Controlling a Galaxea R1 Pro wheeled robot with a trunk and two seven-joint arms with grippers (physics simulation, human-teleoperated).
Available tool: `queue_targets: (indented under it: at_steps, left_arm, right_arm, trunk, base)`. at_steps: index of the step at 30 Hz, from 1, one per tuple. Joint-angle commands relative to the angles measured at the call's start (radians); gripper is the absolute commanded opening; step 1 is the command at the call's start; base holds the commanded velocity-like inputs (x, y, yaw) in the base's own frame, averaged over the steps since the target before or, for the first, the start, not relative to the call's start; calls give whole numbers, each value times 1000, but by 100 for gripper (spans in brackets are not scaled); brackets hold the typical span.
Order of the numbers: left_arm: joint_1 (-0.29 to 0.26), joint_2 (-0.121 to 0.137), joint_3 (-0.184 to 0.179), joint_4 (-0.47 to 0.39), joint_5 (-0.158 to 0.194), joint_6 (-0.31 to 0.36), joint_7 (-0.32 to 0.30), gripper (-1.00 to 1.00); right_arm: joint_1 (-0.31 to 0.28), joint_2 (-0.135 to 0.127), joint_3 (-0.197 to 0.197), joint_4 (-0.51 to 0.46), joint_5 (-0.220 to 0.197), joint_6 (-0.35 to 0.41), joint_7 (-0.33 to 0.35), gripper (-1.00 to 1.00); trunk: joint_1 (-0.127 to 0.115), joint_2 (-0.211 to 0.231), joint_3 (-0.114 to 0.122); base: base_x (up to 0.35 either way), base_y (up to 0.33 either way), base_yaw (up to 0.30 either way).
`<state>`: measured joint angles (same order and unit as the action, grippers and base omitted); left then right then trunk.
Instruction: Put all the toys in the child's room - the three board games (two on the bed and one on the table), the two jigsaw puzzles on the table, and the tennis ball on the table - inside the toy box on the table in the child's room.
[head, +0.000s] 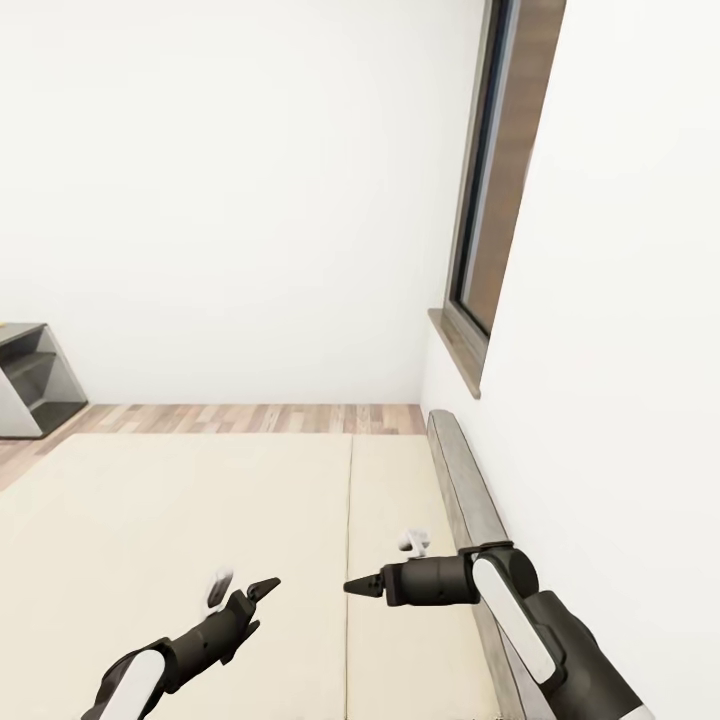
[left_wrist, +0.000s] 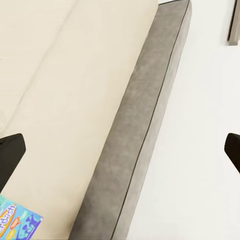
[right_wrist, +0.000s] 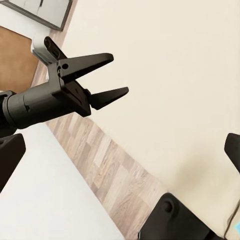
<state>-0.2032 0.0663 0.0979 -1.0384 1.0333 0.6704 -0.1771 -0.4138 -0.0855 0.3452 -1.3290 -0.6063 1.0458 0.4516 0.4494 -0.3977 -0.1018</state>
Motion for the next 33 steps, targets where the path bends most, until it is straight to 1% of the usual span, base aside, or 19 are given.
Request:
queue_targets:
  at_steps: [1,33]
  left_arm:
    - [-1,0,2,0,1,6,-2,100]
    - [-1,-2,1,0,-1,4,1,100]
  right_arm:
    - [-1,-1,0,0,9,1,10,100]
    - [0,-1,-8,2,20,1,10,100]
  trunk:
    - [1,-2,-4]
    - [1,-2,-56]
  base:
    - [0,0,0]
    - [0,0,0]
